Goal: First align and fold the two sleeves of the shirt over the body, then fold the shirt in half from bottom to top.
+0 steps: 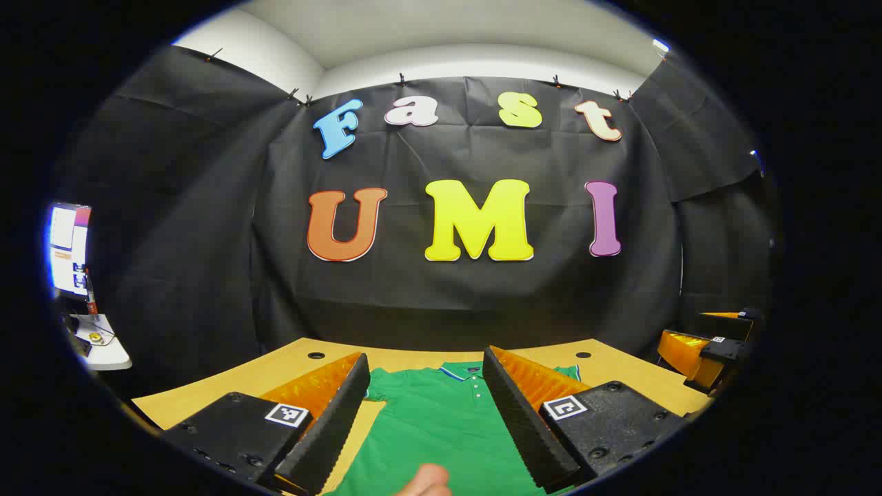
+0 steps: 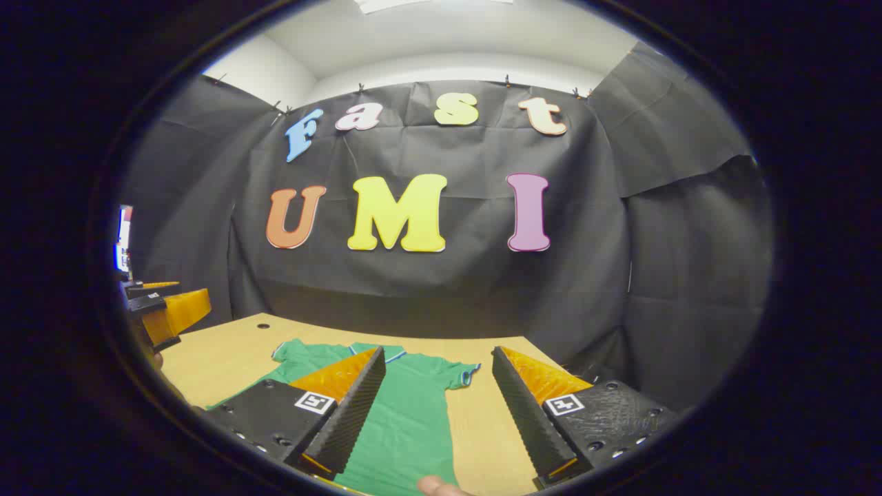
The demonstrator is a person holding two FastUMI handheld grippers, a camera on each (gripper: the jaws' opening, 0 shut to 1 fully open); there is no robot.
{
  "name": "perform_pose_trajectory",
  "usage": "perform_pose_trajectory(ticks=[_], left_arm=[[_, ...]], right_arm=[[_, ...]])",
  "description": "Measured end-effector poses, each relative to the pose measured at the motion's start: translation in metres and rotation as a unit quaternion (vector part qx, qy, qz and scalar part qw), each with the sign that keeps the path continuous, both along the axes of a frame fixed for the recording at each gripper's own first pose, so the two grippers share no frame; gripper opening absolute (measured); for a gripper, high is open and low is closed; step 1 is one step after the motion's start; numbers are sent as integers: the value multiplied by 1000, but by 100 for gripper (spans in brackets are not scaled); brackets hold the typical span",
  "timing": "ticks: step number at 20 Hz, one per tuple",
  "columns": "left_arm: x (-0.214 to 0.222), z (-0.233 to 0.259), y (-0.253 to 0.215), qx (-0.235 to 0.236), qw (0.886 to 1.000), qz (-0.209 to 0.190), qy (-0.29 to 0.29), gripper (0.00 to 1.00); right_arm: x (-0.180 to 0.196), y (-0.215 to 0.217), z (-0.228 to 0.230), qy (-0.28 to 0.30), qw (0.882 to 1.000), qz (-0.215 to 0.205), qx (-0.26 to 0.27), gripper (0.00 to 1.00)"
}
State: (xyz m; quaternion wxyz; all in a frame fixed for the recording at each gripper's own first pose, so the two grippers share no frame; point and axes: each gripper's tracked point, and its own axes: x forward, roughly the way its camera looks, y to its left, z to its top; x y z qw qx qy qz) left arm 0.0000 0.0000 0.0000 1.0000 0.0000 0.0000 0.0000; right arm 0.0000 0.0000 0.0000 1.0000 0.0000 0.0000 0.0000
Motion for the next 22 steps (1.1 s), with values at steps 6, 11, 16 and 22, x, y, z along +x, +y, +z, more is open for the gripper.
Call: perform_pose_trajectory(ticks=[6,11,16,22], left_arm=[[11,-19,-9,25,999,-6,25,95],[10,-26,-22,37,999,-17,26,100],[15,-37,-25,33,999,-16,37,100],[26,-61,-34,56,997,-16,56,100]], right_arm=[[-3,1,-2,6,1000,-5,-15,95],[-5,-8,-10,12,1000,-12,-18,96],[7,-26,-14,16,1000,-23,-11,96],[110,-57,-41,76,996,-40,-11,96]])
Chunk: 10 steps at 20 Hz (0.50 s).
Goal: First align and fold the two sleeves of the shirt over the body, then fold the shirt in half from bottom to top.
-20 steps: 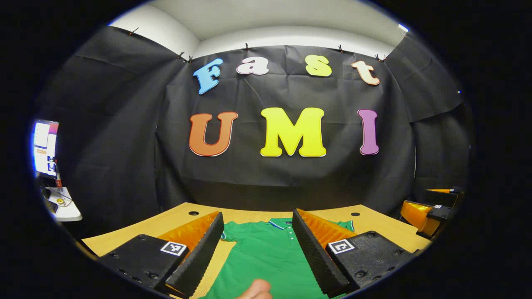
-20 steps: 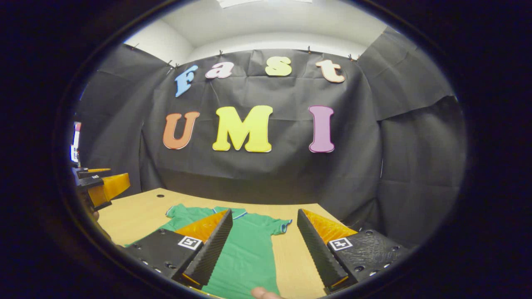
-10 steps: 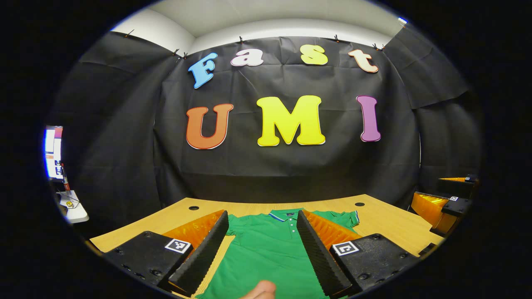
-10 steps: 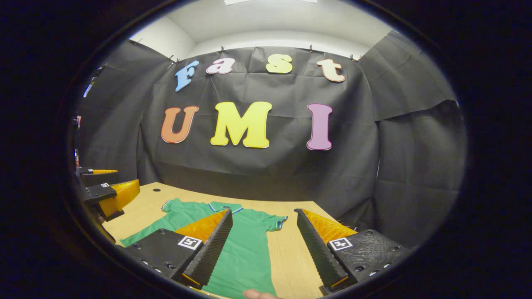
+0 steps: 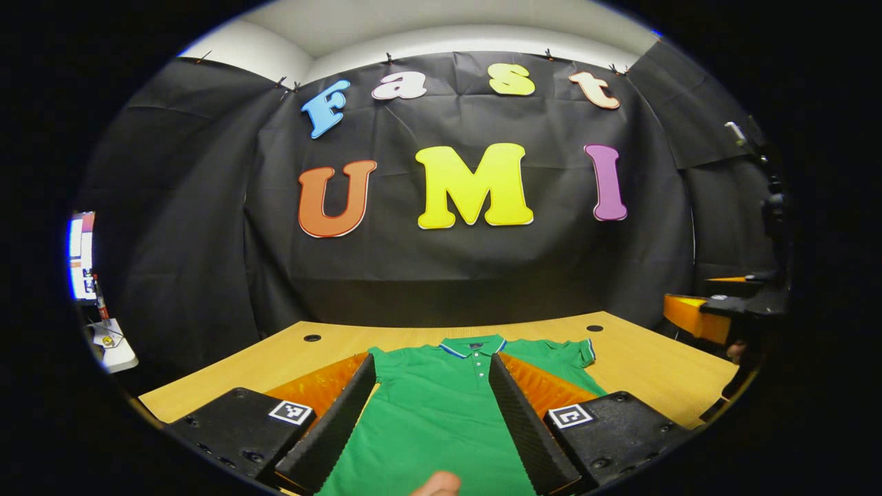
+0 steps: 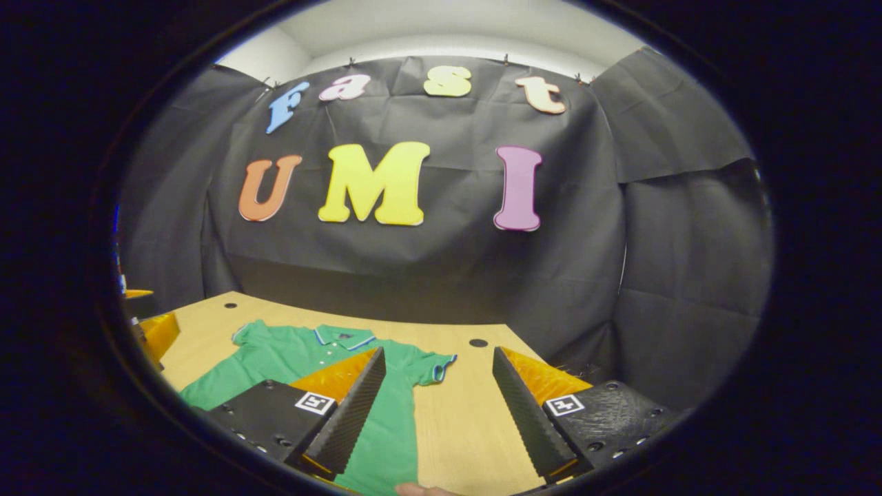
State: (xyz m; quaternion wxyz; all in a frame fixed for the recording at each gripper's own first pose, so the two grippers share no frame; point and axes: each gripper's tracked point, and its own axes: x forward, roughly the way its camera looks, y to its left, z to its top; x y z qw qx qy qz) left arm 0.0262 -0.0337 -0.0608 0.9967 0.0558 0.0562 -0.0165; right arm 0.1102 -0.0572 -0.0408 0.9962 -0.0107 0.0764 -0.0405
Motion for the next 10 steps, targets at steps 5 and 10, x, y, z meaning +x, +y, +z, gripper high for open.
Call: perform_pose_trajectory(ticks=[5,10], left_arm=[[11,-14,0,14,1000,3,8,100],[26,-32,12,7,999,19,28,100]], right_arm=[[107,-6,-75,110,994,0,25,96],[178,-7,-134,176,983,-10,59,96]])
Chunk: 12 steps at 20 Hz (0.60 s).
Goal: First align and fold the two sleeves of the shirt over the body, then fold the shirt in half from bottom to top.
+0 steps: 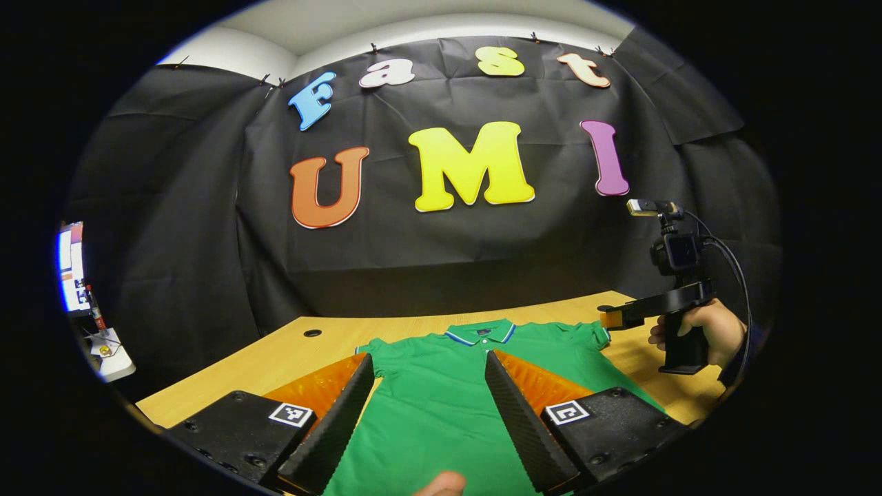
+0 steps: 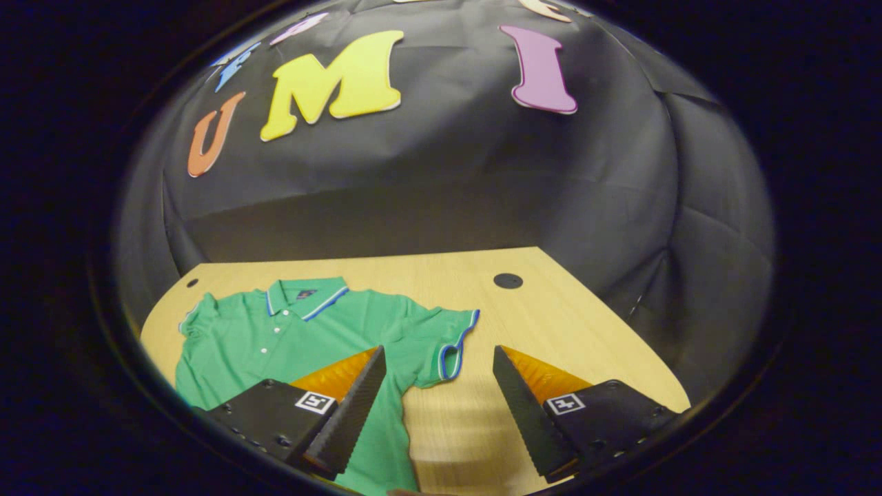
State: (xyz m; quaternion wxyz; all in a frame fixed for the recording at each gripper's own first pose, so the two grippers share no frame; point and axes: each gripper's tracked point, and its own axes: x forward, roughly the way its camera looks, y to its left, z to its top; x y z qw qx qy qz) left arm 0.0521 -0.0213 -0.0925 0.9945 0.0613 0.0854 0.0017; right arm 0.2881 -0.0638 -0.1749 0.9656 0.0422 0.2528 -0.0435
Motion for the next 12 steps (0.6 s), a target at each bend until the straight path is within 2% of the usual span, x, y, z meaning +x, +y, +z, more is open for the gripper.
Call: perform_pose_trajectory(ticks=[4,5,6,7,8,10,11,12], left_arm=[[7,-14,4,-8,1000,5,23,100],[8,-15,4,-7,1000,5,24,100],[8,-16,4,-6,1000,6,24,100],[9,-17,5,-5,1000,7,23,100],[9,-18,5,-5,1000,6,24,100],[11,-21,6,-6,1000,6,28,100],[10,-21,6,-7,1000,7,29,100],[10,-21,6,-6,1000,8,29,100]], right_arm=[[29,1,-31,52,998,-15,27,94],[34,3,-38,61,998,-17,30,88],[39,1,-42,69,997,-21,28,80],[43,2,-45,73,997,-22,30,66],[44,4,-46,81,996,-21,35,63],[49,5,-48,88,995,-21,44,45],[50,7,-46,87,995,-17,45,25],[49,6,-46,91,995,-16,41,21]])
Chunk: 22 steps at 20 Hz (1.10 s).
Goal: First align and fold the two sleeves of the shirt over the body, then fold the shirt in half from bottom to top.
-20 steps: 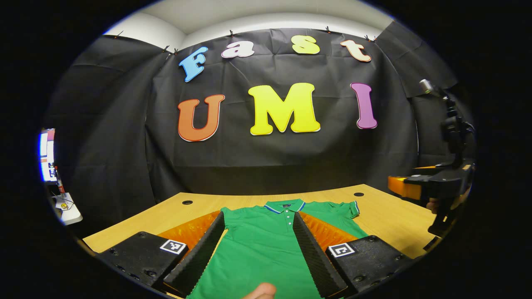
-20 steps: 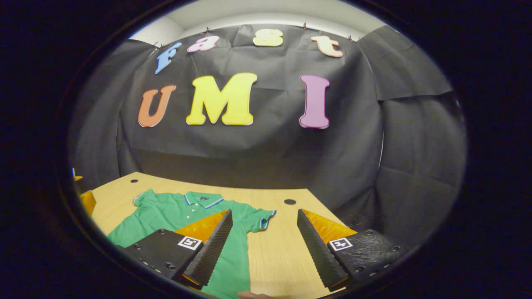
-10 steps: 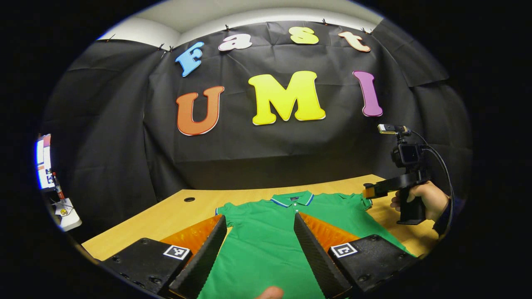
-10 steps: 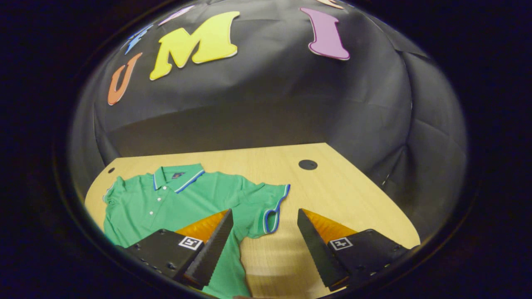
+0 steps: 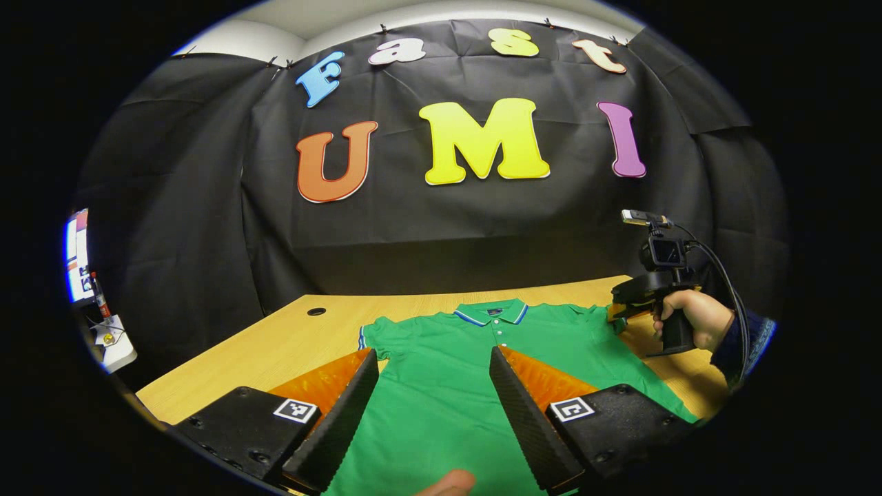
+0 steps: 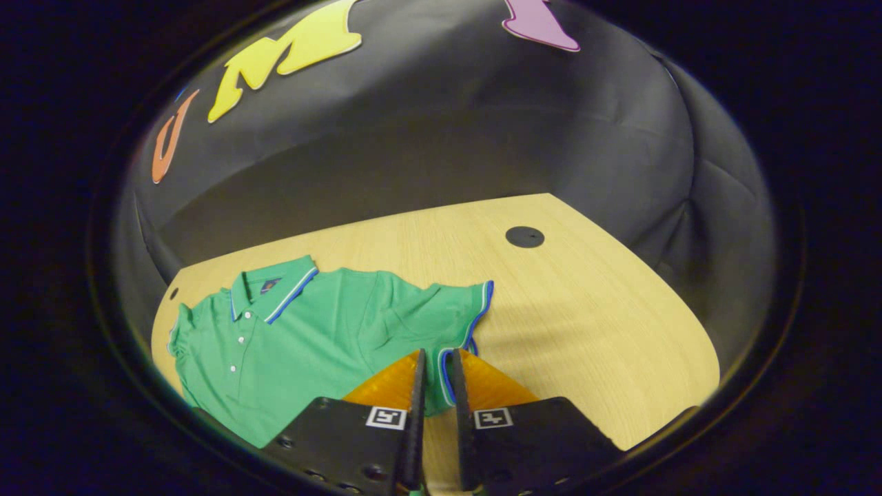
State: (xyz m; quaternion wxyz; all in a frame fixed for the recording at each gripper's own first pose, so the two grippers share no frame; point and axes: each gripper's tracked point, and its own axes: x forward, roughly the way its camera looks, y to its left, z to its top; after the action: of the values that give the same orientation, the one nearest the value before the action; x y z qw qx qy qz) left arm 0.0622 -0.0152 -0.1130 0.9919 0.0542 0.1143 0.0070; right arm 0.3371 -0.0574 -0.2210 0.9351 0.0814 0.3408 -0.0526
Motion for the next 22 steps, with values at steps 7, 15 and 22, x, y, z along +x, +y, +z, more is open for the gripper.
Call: perform_pose_trajectory(ticks=[7,15,22], left_arm=[[1,1,5,-3,1000,6,1,100],[6,-8,13,-11,1000,15,12,100],[15,-8,36,-15,999,41,9,100]], right_arm=[[4,17,18,-22,994,63,-87,0],[6,95,61,-88,957,165,-221,0],[-31,192,120,-163,962,215,-42,96]])
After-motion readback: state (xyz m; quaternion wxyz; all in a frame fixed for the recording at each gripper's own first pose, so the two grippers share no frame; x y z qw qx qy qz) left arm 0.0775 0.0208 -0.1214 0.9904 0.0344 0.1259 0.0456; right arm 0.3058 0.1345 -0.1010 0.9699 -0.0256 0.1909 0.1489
